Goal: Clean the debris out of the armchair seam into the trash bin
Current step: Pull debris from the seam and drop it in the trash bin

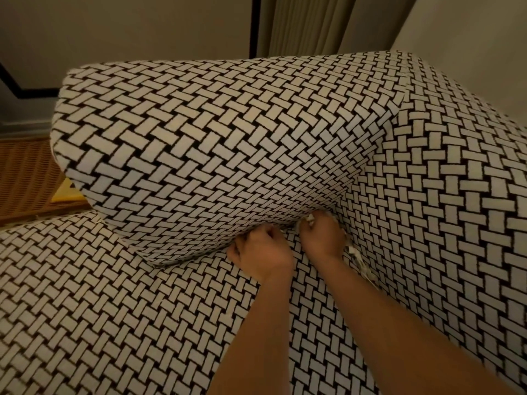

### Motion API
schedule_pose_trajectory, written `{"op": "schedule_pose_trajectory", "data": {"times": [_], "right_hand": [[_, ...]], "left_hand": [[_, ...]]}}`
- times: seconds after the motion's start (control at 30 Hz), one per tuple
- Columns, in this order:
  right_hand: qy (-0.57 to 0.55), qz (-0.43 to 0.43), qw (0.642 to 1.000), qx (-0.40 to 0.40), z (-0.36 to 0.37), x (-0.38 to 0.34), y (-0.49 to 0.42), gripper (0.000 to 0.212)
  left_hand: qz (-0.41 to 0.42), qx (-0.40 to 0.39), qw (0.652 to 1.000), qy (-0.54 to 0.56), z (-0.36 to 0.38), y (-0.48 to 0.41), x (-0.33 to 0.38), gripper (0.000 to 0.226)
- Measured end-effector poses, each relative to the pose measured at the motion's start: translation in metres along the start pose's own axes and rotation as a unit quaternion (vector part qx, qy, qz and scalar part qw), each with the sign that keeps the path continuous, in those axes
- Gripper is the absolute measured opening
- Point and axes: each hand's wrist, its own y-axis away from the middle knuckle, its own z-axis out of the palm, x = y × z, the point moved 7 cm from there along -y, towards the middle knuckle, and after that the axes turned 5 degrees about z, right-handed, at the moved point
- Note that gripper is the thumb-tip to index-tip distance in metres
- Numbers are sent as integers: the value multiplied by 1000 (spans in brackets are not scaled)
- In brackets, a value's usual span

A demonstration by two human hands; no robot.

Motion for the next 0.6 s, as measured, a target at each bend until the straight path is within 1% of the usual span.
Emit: {"op": "schedule_pose_trajectory", "data": {"times": [0.1, 0.2, 0.27, 0.33, 0.4, 0.43, 0.53, 0.6], "right_hand": [[9, -14, 1000, 9, 1, 0, 2, 23], [3, -47, 999, 5, 1, -2, 10, 20], [-13, -72, 997, -16, 2, -6, 19, 18], [-15, -100, 995, -21, 1, -10, 31, 19], [-11, -109, 994, -14, -2, -11, 43, 21], [-12, -107, 994, -18, -4, -12, 51, 22], [-31, -120, 992, -28, -3, -13, 73, 22], [-48, -134, 989, -36, -5, -14, 88, 21]], "left_hand": [[30, -13, 999, 27, -4, 1, 2, 18], [59, -53, 995, 65, -8, 2, 1, 17], [80, -100, 981, 143, -10, 1, -2, 16], [81, -145, 960, 224, -19, 0, -9, 15], [83, -192, 952, 225, -31, 3, -16, 16], [83, -203, 950, 223, -38, 7, -21, 18], [58, -214, 945, 240, -49, 18, -35, 25], [53, -216, 949, 224, -58, 32, -44, 22]]}}
